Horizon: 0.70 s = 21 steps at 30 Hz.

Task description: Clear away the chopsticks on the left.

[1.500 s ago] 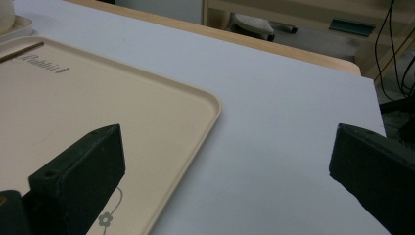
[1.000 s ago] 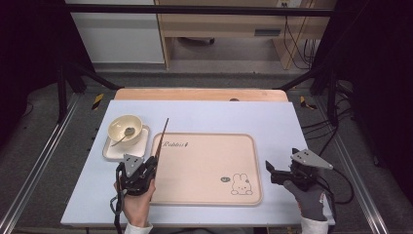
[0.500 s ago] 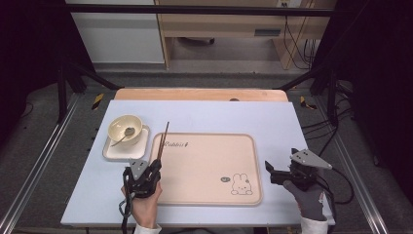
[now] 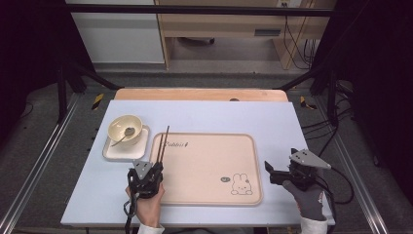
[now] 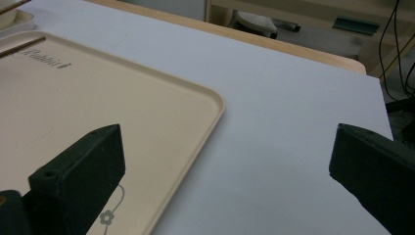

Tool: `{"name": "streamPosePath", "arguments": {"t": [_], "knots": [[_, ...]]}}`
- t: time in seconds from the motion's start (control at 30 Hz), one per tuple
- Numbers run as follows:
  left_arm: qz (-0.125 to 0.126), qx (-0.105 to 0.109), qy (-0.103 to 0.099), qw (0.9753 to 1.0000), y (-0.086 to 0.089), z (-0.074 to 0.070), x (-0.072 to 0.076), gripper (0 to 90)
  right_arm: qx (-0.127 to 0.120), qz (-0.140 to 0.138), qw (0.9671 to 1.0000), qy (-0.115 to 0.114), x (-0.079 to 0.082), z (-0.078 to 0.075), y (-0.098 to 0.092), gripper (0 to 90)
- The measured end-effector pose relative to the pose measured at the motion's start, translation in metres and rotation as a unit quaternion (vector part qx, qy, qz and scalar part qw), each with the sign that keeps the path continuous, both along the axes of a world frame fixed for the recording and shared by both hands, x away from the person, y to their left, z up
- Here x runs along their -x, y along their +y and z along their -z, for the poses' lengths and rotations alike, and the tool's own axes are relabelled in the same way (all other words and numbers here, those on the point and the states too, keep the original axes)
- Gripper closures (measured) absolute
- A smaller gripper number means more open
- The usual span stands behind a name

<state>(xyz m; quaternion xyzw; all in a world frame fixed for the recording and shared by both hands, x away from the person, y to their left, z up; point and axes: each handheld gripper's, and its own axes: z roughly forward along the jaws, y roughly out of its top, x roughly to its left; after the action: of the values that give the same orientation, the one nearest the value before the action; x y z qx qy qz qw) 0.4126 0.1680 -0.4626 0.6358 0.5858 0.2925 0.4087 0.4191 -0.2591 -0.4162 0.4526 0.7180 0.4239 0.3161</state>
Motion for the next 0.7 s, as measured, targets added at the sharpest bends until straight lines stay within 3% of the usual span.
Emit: {"name": "streamPosePath", "arguments": {"t": [0.7], "knots": [[-0.012,-0.004,0.026,0.9996,0.001,0.018,-0.011,84.9,0.004,-0.001,1.0,-0.001,-0.001,0.001,0.0,0.4]]}}
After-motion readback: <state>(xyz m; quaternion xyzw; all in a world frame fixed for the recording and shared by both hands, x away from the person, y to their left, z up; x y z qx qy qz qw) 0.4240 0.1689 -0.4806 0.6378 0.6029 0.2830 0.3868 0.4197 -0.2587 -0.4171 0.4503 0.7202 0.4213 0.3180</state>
